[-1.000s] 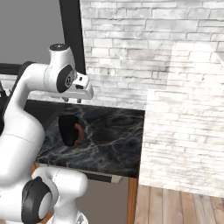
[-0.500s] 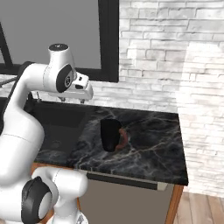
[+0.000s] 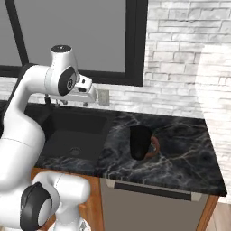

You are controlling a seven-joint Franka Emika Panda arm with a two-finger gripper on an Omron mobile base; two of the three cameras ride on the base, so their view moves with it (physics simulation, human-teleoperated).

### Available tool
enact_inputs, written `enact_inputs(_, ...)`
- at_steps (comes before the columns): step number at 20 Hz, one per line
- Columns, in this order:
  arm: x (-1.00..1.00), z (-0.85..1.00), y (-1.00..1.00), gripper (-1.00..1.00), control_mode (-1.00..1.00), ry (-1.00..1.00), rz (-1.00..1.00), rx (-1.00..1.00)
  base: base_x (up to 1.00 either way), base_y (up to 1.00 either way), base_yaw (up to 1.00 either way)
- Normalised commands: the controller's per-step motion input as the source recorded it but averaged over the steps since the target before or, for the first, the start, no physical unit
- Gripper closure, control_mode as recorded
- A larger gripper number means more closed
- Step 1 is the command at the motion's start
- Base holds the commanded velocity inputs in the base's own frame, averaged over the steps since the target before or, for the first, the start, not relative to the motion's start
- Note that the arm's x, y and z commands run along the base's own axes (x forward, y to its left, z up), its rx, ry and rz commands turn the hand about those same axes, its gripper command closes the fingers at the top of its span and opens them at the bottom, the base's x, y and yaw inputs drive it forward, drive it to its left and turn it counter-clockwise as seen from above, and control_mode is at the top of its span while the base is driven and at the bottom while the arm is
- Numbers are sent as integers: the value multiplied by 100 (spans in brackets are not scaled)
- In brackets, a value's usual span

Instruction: Turn on the sink faucet and place the jug under the water for a few seconds to fill it up.

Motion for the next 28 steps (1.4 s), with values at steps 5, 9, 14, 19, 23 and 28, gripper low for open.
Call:
enact_inputs(5,0,0,0,-100,100,0,0,0,12,52,0)
enact_inputs(9,0,0,0,-100,100,0,0,0,24,58,0)
enact_inputs(14,0,0,0,-100,100,0,0,0,24,27,0)
enact_inputs(19,0,0,0,-100,100,0,0,0,16,1,0)
enact_inputs(23,0,0,0,-100,100,0,0,0,10,0,0)
enact_inputs(28,4,-20,-3,-100,-100,-6,21,0,1,-3,2)
